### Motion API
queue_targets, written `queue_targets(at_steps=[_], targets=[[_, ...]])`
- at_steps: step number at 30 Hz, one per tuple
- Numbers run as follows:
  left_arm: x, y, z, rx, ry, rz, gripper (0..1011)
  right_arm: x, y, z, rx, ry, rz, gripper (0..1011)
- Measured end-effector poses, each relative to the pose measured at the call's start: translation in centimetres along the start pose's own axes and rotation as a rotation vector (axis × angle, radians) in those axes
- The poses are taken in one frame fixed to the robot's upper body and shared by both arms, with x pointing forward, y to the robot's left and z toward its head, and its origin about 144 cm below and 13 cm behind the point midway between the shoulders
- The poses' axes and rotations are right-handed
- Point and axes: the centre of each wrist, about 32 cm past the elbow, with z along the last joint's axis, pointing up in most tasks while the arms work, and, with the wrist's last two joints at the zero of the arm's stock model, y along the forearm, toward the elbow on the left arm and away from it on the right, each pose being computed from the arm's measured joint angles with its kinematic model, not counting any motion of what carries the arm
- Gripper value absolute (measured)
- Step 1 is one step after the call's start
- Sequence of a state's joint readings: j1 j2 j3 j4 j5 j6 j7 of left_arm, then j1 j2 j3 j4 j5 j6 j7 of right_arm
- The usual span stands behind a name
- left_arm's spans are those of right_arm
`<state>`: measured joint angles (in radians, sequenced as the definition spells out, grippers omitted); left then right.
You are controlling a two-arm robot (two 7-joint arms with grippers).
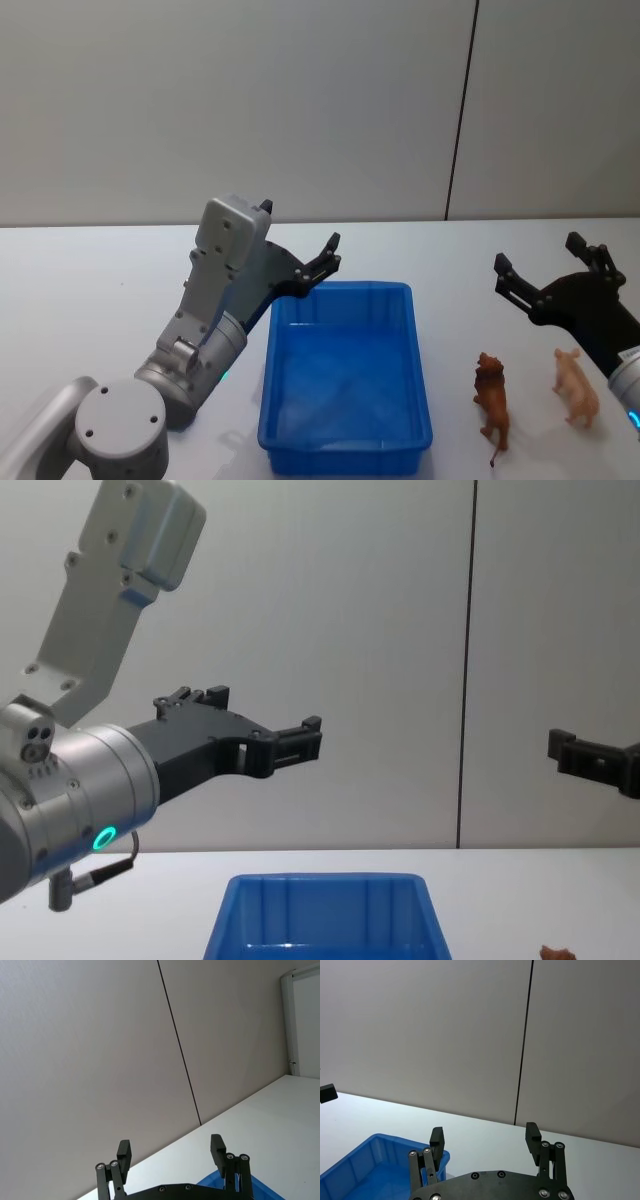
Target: Pick up the two dolls from the table and place them into the box.
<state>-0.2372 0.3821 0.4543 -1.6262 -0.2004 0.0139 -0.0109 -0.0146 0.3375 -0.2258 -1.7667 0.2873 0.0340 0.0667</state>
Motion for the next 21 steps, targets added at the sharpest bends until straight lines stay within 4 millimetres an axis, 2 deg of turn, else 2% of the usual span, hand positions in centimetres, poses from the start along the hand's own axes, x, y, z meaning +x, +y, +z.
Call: queue_targets(at_steps=[21], targets=[[0.00,0.00,0.00,0.000,0.000,0.000,1004,0.00,0.00,0.00,0.000,0.000,0.000,1001]])
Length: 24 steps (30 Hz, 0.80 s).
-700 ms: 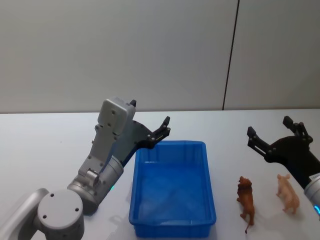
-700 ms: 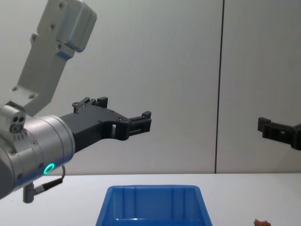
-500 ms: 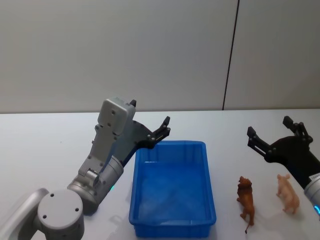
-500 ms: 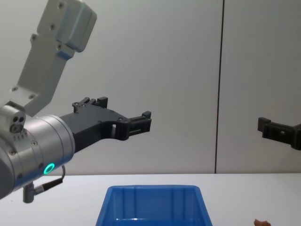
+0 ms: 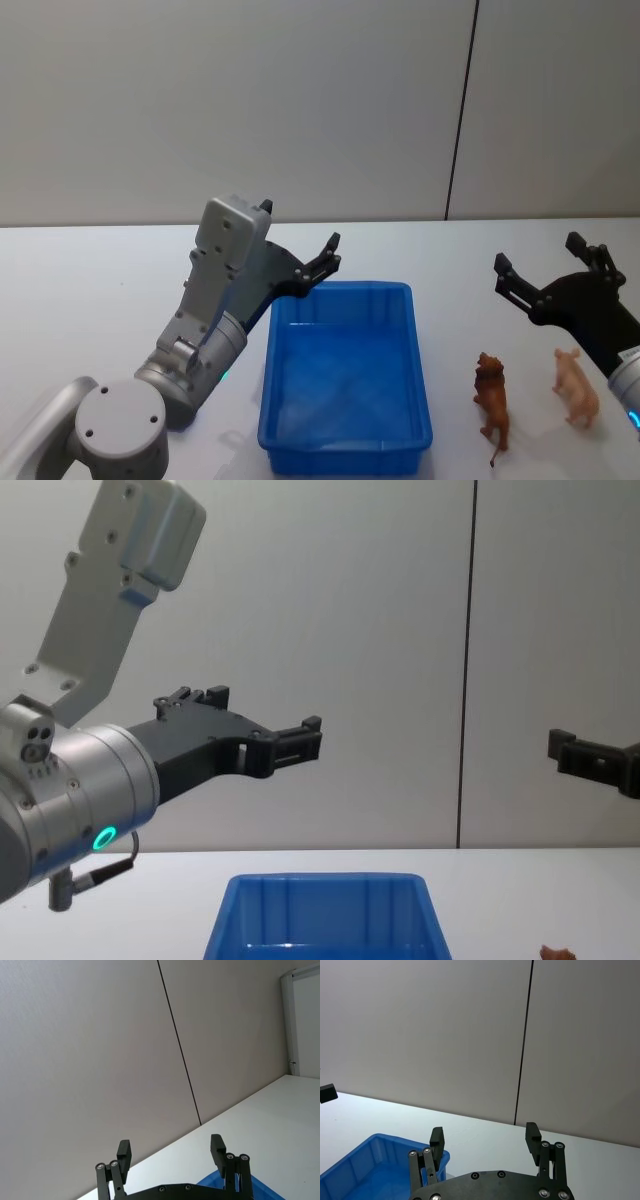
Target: Pick up the two dolls from the table and place them into the box.
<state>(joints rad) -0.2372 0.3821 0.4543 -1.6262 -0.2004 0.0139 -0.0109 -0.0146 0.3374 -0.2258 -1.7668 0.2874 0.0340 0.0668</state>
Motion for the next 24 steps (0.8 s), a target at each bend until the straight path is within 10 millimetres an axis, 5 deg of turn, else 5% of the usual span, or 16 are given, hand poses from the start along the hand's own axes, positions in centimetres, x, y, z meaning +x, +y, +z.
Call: queue_targets(at_steps=[24], targets=[[0.0,0.0,0.0,0.000,0.000,0.000,1004,3.1,-0.5,-1.7,-0.113,-0.078,-0.010,1001]])
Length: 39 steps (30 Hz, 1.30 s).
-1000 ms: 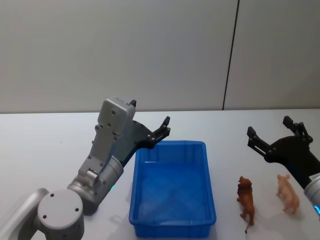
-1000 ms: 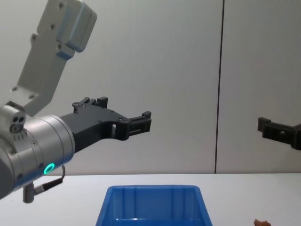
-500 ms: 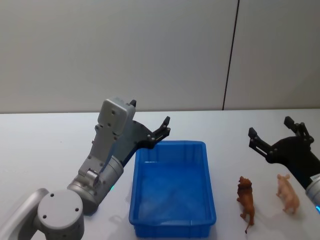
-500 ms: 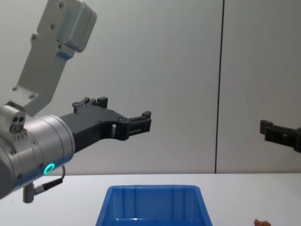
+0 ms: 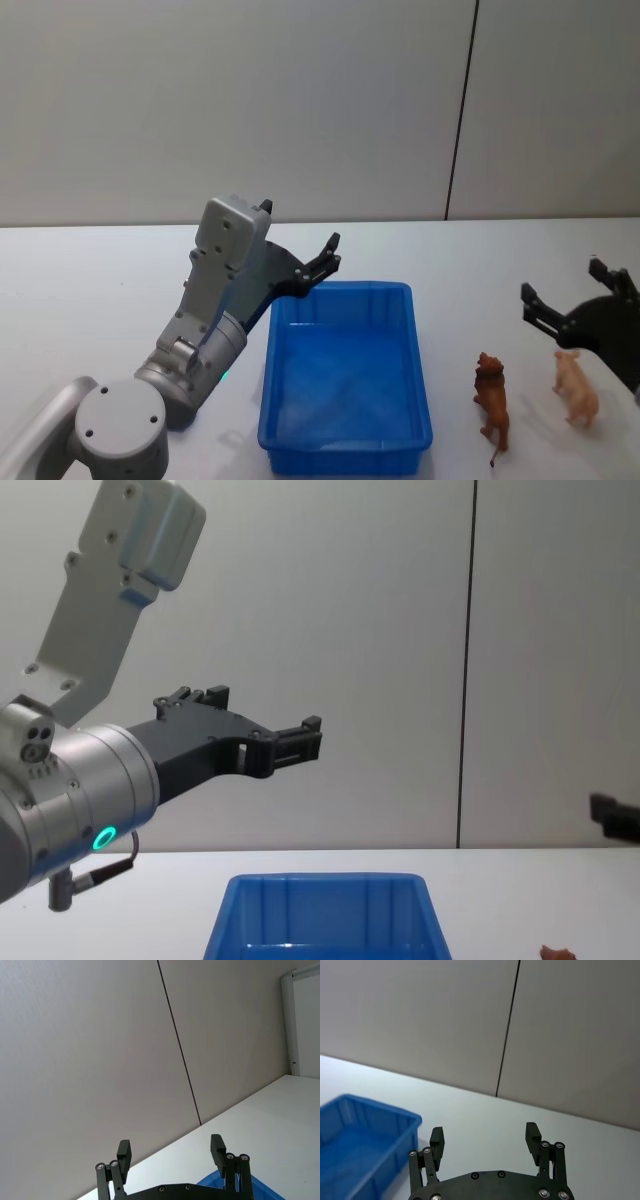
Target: Pick up the two dolls from the table and place them into the box.
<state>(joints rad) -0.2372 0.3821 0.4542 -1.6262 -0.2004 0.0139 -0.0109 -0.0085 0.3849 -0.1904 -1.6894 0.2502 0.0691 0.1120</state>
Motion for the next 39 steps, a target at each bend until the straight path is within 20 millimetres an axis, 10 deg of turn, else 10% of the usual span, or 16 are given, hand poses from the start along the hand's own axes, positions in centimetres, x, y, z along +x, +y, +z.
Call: queue_targets(at_steps=[39], targets=[[0.0,0.0,0.0,0.000,0.000,0.000,1004,1.8,-1.4,-6.0,-0.441,0.065,0.009,941]])
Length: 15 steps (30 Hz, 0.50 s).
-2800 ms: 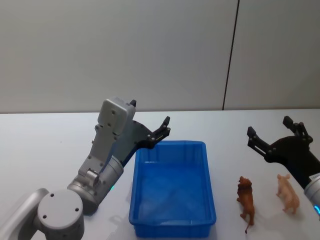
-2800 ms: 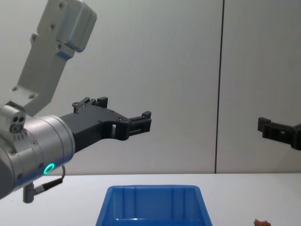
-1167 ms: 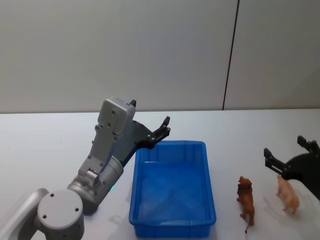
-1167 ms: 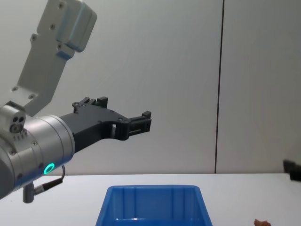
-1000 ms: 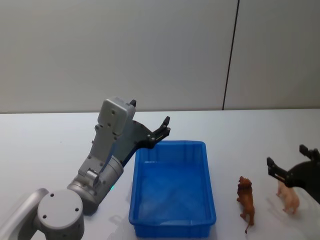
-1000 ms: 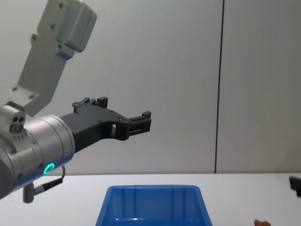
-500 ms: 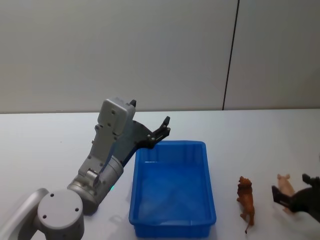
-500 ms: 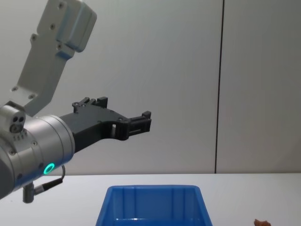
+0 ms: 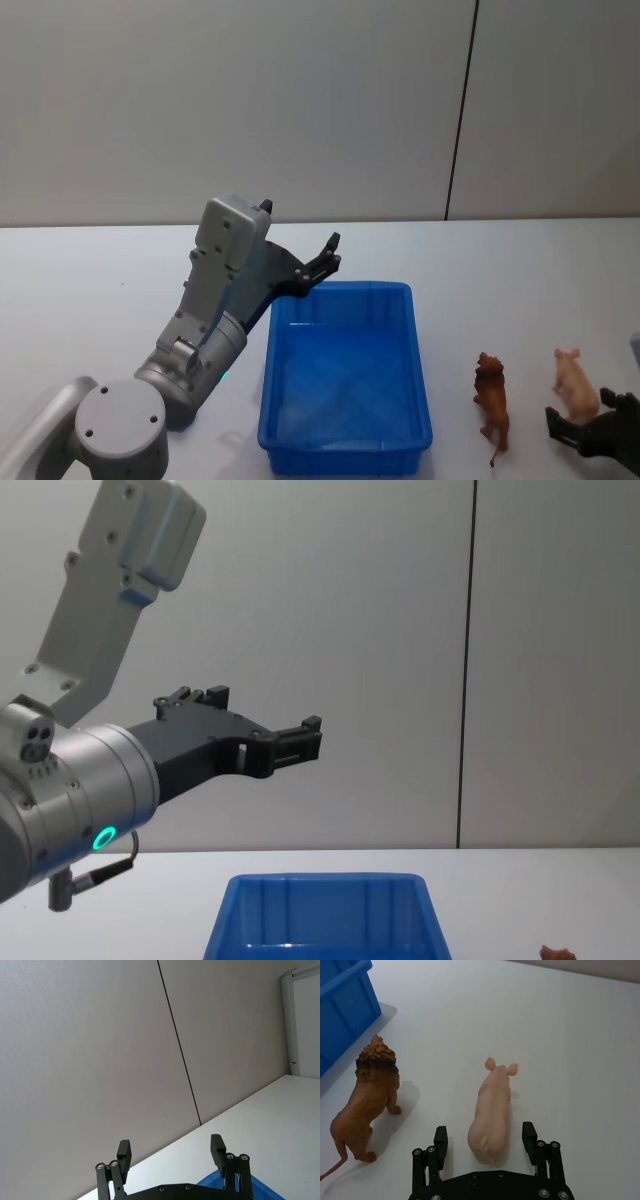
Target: Pick up the two dolls from the table and place them into the box.
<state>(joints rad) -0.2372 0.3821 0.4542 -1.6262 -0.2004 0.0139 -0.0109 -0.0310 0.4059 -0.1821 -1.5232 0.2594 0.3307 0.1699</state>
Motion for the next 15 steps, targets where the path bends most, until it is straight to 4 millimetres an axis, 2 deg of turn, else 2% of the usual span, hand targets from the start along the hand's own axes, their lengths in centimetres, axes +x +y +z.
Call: queue_targets(at_steps=[8,10,12,15], targets=[[0.00,0.00,0.00,0.000,0.000,0.000,1004,-0.13,0.19,-0.42,-0.020,0.023,0.003,741],[0.00,0.00,0.00,0.000,0.000,0.000,1003,-0.17,0.24,-0.48,-0.018,0.028,0.002,645],[0.00,0.00,0.00,0.000,0.000,0.000,1004,-0.19,0.27,-0.51,-0.014,0.029,0.000,624],[0.00,0.00,0.00,0.000,0.000,0.000,1004,-0.24,0.32,-0.56,-0.002,0.030,-0.005,504]])
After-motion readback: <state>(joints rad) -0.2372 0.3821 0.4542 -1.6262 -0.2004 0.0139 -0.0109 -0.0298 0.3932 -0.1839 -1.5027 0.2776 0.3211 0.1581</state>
